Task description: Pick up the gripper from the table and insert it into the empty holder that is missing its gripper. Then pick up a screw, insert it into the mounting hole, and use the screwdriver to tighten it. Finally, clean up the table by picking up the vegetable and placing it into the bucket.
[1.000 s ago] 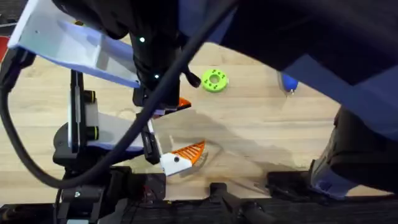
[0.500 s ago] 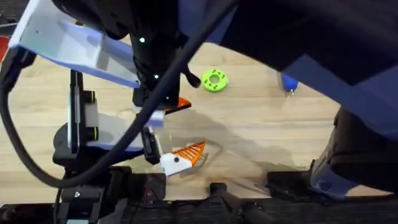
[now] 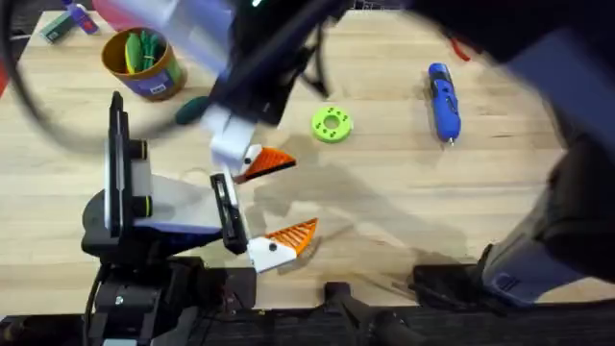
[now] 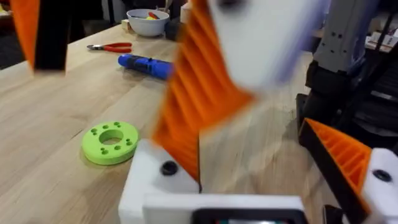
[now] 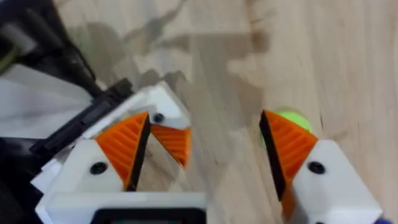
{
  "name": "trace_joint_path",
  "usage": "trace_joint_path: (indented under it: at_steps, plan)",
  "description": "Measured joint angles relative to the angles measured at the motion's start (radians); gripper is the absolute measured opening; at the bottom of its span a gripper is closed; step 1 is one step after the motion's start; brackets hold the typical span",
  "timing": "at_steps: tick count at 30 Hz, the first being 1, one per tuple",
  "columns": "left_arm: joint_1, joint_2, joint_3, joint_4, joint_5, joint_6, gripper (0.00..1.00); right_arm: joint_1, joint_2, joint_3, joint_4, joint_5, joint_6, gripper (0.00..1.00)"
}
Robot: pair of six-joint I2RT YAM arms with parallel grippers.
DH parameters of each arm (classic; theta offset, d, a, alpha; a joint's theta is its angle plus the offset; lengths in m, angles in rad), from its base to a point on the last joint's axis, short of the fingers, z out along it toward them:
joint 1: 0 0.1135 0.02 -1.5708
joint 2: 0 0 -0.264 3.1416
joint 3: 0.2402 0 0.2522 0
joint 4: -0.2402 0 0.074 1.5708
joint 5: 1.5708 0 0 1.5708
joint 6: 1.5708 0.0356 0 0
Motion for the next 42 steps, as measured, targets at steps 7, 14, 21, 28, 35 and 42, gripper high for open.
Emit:
trace_joint_path:
  at_steps: [7,14,21,28,35,42]
  plan:
    - [0.000,0.000,0.000,0.000,0.000,0.000,0.986,-0.182,-0.164,-0.108,0.091,-0.001,0.188,0.994]
    - [0.000,0.000,0.000,0.000,0.000,0.000,0.986,-0.351,-0.377,-0.464,0.200,-0.007,0.308,0.994]
    - [0.000,0.000,0.000,0.000,0.000,0.000,0.987,-0.610,-0.609,-0.741,0.202,-0.004,0.371,0.994]
    - [0.000,0.000,0.000,0.000,0.000,0.000,0.987,-0.857,-0.688,-0.863,0.212,0.005,0.385,0.994]
    - [0.000,0.000,0.000,0.000,0.000,0.000,0.986,-0.984,-0.677,-0.864,0.225,0.013,0.385,0.994]
    - [0.000,0.000,0.000,0.000,0.000,0.000,0.987,-1.015,-0.659,-0.865,0.230,0.015,0.385,0.993]
